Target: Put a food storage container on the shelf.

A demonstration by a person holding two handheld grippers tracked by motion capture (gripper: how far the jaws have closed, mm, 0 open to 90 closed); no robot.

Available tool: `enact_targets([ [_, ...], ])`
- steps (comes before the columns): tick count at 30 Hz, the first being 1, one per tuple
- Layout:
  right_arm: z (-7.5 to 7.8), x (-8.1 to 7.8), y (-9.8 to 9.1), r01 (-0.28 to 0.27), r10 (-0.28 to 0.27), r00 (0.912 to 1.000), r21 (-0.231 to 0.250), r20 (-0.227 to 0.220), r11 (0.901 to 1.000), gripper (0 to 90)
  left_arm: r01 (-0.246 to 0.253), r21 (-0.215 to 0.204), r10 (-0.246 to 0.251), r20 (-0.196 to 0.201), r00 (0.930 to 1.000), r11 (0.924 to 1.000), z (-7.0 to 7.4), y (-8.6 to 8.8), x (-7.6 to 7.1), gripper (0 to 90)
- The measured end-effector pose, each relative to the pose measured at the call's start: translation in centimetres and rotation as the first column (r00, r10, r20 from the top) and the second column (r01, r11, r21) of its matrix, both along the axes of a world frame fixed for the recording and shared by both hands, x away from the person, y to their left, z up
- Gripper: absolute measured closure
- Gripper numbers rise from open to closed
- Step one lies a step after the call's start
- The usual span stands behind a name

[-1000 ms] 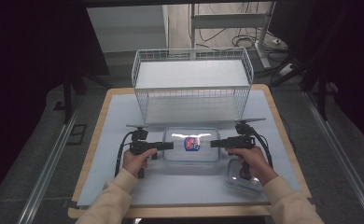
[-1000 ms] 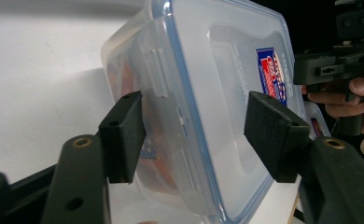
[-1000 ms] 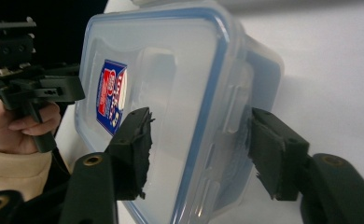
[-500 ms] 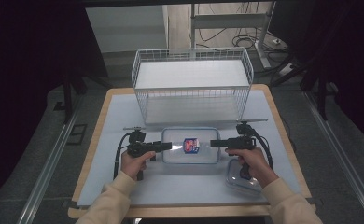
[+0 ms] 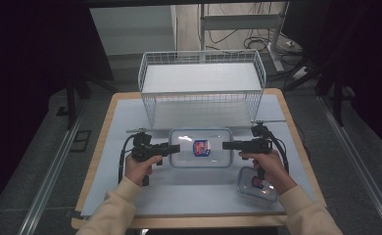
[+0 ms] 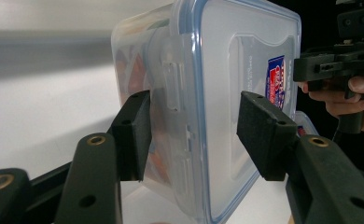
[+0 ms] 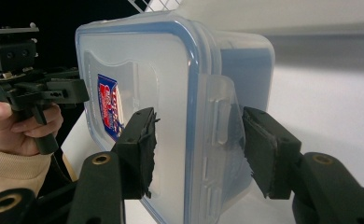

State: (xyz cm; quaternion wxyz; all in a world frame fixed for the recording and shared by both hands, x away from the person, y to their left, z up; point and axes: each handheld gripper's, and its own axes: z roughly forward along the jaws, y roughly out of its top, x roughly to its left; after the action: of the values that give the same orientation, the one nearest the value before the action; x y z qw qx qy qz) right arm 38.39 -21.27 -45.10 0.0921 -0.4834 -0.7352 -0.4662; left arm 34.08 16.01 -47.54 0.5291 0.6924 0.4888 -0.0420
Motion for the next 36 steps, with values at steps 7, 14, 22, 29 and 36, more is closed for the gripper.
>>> enact_targets([
  [7,1.6,0.0,-0.2,-0.005,0.005,0.9985,0.003,0.054,1.0000,46.1,0.001,0.006,-0.001,0.031,0.9995,1.0000,1.5,-0.2,0.2,46.7],
  [14,2.8,0.0,-0.2,-0.011,0.010,0.9954,0.000,0.095,0.9999,46.1,0.000,0.011,-0.001,0.060,0.9982,0.9999,2.9,-0.2,0.3,46.7],
  [22,4.6,0.1,-0.1,-0.018,0.016,0.9897,0.008,0.142,0.9998,46.1,-0.006,0.010,0.005,0.094,0.9956,0.9999,4.8,0.0,0.4,47.0],
  [29,6.4,0.4,0.0,-0.022,0.018,0.9823,0.019,0.187,0.9996,46.4,-0.005,0.017,0.002,0.126,0.9920,0.9998,6.8,0.2,0.7,47.2],
  [36,7.9,0.5,0.0,-0.024,0.019,0.9758,0.023,0.218,0.9994,46.7,-0.005,0.014,0.003,0.150,0.9887,0.9999,8.2,0.2,0.9,47.2],
])
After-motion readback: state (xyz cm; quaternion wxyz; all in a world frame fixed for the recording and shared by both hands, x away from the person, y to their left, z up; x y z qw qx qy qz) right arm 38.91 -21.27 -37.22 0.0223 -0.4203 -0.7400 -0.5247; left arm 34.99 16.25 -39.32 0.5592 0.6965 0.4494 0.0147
